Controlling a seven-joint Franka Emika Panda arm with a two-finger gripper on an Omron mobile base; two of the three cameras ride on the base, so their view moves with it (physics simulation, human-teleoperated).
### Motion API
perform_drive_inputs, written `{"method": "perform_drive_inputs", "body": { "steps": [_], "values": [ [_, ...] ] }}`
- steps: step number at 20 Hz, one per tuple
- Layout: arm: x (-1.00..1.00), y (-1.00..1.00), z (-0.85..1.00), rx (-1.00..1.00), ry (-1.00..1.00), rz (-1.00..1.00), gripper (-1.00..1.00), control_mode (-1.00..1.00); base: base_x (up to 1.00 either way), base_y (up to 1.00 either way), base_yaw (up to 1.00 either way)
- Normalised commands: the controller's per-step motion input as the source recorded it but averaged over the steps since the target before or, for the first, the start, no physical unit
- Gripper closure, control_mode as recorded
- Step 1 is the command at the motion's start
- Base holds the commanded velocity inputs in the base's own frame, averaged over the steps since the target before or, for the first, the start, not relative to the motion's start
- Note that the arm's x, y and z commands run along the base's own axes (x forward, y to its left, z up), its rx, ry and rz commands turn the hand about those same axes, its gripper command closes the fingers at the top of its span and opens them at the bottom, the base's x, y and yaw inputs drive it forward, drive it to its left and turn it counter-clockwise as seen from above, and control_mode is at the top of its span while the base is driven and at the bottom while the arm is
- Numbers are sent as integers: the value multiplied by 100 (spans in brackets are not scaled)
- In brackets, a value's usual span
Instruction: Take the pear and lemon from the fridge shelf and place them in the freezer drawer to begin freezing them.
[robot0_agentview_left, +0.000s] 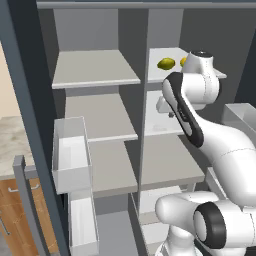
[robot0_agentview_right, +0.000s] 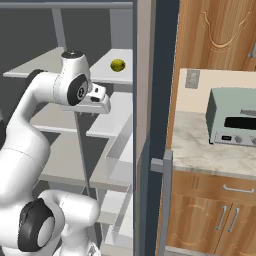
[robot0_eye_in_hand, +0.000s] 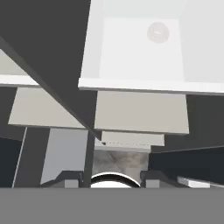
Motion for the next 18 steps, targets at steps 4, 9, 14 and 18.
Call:
{"method": "perform_drive_inputs", "body": {
  "steps": [4, 9, 14, 18],
  "values": [
    [-4, 0, 4, -3, -13, 0, -100, -100, 0, 0, 0],
    [-13, -4, 55, -9, -35, -1, -100, -100, 0, 0, 0],
    [-3, -37, 66, -2, -21, -5, -100, -100, 0, 0, 0],
    [0, -71, 50, 0, -10, -5, -100, -100, 0, 0, 0]
  ]
}}
